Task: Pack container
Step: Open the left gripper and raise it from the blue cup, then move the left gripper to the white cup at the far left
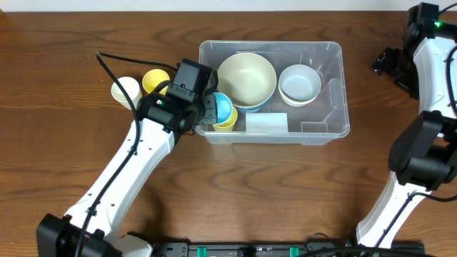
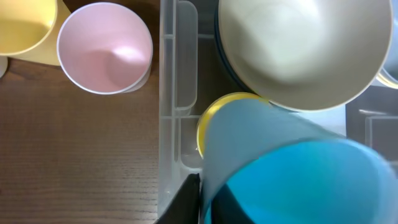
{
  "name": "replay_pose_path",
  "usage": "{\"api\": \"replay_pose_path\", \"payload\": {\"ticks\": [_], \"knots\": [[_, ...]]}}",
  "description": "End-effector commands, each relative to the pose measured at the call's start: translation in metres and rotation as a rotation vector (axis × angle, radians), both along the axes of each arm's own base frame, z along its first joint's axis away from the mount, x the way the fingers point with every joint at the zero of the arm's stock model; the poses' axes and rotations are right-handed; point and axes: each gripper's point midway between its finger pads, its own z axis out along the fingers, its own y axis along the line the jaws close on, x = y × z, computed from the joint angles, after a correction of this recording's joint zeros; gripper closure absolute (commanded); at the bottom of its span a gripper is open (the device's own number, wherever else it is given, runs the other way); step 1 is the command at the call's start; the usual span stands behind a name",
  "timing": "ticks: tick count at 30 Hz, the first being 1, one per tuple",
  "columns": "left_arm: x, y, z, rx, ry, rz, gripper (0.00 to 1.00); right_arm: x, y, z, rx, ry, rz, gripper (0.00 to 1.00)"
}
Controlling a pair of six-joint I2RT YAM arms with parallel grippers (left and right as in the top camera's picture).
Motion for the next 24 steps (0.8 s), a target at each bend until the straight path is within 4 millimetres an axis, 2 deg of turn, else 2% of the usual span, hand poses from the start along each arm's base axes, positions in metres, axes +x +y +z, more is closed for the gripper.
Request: {"api": "replay_pose_path", "payload": {"ticks": [1,6,9,12,14,16,18,20,24], "knots": [[0.005,-0.004,0.012,-0.003,-0.033,-0.022,0.84,-0.002,-0.007,-0.003,-0.01,0.008,-0.025,0.01],[0.005,-0.004,0.012,-0.003,-0.034,-0.021,0.74,-0.002,-0.007,-0.003,-0.01,0.008,-0.025,0.01],[0.006,-0.004,0.012,-0.003,-0.035,-0.021,0.73,-0.002,-0.007,-0.003,-0.01,0.008,-0.025,0.01],[0.008,-0.004,0.016,-0.004,-0.053,-0.031,0.65,-0.002,-0.007,-0.003,-0.01,0.008,-0.025,0.01],[0.012,-0.003,0.028,0.003,-0.091,-0.046,0.55,-0.002,-0.007,-0.003,-0.01,0.008,-0.025,0.01],[0.017,0.003,0.049,-0.003,-0.147,-0.034,0.53,-0.002,-0.007,-0.003,-0.01,0.008,-0.025,0.01],[0.023,0.015,0.075,-0.005,-0.213,0.006,0.52,-0.002,-0.007,-0.003,-0.01,0.008,-0.025,0.01],[0.026,0.036,0.098,0.01,-0.278,0.076,0.44,-0.002,-0.007,-0.003,-0.01,0.008,-0.025,0.01],[0.027,0.096,0.12,0.07,-0.347,0.306,0.32,-0.002,-0.007,-0.003,-0.01,0.008,-0.025,0.01]]}}
